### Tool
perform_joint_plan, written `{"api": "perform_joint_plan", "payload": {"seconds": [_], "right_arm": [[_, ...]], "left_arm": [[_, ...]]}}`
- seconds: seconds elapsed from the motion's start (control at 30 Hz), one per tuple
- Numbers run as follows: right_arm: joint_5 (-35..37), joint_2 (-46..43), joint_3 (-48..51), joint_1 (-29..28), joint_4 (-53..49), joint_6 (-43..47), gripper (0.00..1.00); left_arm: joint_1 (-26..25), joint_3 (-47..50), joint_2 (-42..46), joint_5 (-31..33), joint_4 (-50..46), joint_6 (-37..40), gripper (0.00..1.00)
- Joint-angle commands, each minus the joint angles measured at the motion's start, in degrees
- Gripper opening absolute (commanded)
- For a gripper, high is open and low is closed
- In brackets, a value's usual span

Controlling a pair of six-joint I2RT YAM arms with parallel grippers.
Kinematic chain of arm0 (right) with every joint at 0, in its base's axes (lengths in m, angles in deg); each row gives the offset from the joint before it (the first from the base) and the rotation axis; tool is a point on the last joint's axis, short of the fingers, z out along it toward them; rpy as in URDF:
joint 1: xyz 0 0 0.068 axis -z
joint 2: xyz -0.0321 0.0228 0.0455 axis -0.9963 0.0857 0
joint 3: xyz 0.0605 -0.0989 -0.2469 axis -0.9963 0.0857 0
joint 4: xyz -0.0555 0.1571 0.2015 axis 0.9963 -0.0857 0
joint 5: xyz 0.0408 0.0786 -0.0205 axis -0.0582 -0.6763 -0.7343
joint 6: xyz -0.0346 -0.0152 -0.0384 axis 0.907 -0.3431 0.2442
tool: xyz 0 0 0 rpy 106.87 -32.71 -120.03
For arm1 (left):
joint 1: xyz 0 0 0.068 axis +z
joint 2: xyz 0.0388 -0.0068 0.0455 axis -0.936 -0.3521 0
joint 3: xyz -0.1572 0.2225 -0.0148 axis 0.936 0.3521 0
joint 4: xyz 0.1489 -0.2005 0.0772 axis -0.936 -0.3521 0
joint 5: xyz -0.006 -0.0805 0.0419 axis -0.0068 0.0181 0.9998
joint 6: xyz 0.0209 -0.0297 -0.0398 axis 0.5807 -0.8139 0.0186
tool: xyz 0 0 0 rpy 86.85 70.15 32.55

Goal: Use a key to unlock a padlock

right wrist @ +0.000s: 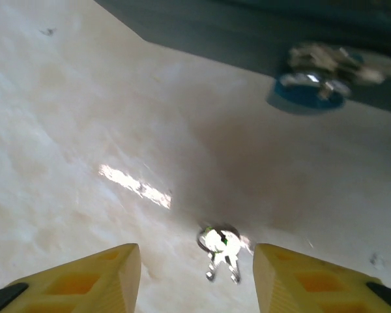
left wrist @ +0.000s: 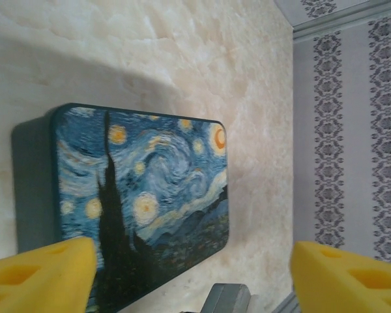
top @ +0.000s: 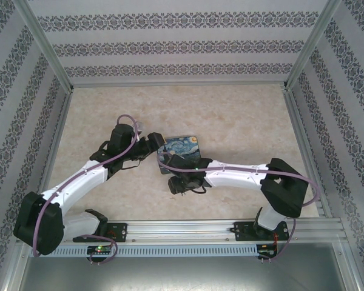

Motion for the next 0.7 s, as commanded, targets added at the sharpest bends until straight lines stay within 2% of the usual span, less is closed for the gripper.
{"api": "perform_joint_plan", "payload": {"seconds": [0.0,0.13,0.23,0.5,0.67], "right_arm": [[0.3,3.2,-4.2,0.7,1.6,-0.2,0.47],[0.2,6.5,-7.9,2.1,2.3,0.2,0.47],[-0.6,8.3,-9.6,3.5,3.3,0.6,0.47],[-1.3,7.9,-9.1,4.8,5.0,1.9,0.48],[-4.7,5.3,-7.9,5.4,4.0,4.2,0.49]], "left_arm": [[1.8,-2.3,2.9,3.8,-6.5,1.9,0.88],[3.7,-2.4,5.2,5.7,-9.5,1.6,0.97],[5.1,-2.3,6.7,6.6,-11.1,1.1,0.99],[7.3,-1.1,8.1,6.3,-11.6,0.6,1.00],[8.0,-1.1,8.0,5.8,-11.4,0.7,1.00]]}}
